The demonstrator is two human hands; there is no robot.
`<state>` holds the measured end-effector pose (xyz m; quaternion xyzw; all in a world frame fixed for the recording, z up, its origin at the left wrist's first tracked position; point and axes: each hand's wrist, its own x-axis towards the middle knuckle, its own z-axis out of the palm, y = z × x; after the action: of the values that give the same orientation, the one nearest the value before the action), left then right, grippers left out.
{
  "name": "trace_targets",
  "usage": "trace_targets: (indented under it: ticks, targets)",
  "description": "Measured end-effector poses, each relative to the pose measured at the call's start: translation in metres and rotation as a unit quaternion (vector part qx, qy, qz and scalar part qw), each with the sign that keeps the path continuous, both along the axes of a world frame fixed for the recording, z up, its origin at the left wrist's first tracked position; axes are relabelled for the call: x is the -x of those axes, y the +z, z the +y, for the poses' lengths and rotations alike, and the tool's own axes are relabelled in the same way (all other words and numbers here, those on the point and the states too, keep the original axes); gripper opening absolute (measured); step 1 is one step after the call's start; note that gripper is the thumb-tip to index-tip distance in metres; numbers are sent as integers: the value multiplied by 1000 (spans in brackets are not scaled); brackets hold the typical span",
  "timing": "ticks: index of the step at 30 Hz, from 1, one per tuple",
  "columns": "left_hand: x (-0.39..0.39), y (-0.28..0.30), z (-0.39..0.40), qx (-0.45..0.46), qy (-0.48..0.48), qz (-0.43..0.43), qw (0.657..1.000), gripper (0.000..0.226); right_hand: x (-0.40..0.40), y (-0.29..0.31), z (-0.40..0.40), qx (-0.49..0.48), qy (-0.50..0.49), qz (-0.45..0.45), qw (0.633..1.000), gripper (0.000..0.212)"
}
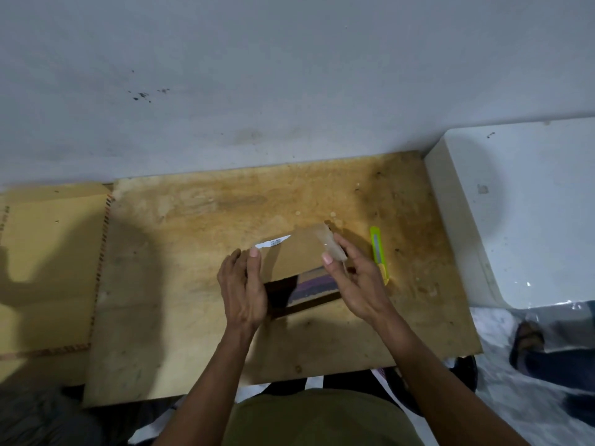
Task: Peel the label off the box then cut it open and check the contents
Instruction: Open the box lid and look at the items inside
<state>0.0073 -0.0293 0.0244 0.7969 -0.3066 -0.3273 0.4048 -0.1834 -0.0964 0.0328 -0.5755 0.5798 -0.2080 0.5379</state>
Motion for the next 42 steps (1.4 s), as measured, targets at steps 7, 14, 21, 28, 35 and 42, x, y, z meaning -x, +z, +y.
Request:
trace_targets:
  ticks: [7,14,21,28,35,42]
  targets:
    - [1,18,-10,42,-6,54,998,29,-5,-2,-22,39,18,7,999,71]
    - [7,5,-11,68,1,26,997,50,-7,-9,-25,105,23,45,993,67]
    - [-1,5,-14,83,23,14,996,80,-7,-4,-30,187,20,33,982,69]
    - [1,23,-40,96,-24,-60,993,42,-23,13,-65,176,-6,77,981,47]
    - [-10,2,-76,41,-20,-117,992,62,-38,7,-107,183,-2,154,971,52]
    - [-25,-16,-113,23,13,-118,993,71,-52,-3,-133,220,-10,87,971,57]
